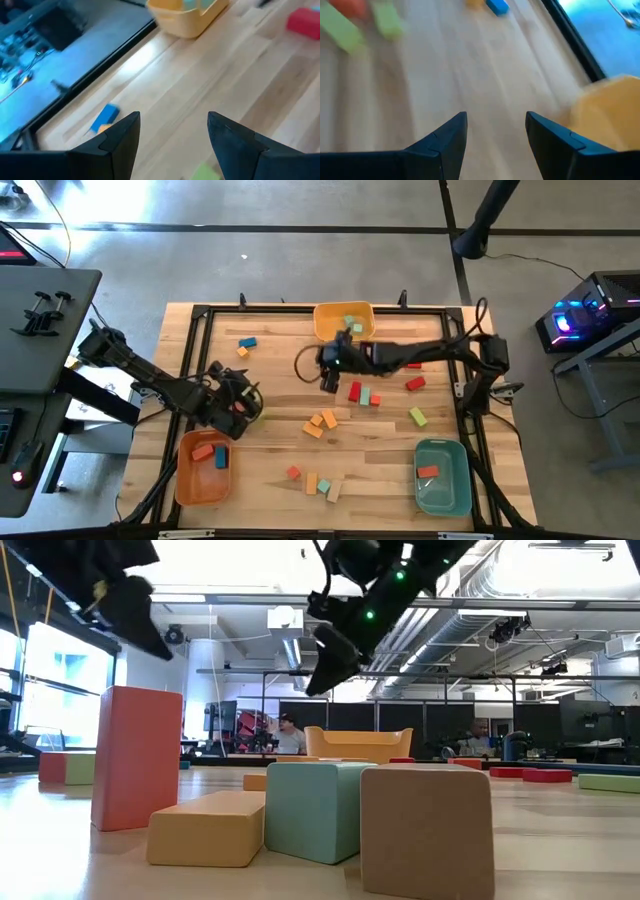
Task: Sort blocks by size
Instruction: Put the thick light green block into the orange bin
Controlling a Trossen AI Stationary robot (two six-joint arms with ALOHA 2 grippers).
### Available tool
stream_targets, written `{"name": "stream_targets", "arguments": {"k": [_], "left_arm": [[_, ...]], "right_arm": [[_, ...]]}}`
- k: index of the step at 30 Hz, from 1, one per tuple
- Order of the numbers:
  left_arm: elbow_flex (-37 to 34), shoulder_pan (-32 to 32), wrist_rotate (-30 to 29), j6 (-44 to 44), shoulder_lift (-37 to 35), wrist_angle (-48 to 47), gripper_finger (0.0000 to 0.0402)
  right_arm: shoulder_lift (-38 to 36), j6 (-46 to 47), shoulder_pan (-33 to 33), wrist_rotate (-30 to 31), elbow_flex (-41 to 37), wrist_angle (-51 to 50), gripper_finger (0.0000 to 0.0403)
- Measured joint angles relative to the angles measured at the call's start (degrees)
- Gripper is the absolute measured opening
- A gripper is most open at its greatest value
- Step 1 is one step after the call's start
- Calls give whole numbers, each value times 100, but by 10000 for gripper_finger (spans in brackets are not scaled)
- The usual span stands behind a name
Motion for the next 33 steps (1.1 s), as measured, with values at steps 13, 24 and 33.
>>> {"name": "stream_targets", "arguments": {"k": [13, 24, 33], "left_arm": [[-1164, 106, 710, -1606, -2, 613, 216], [-1500, 442, 2288, 2523, 0, 4625, 209], [-647, 354, 3829, 2615, 4, 2552, 209]], "right_arm": [[-336, -433, 803, -15, -817, 2424, 199], [-1101, -650, 979, 41, -809, 2030, 199], [-930, -736, 983, -12, -811, 1932, 199]]}}
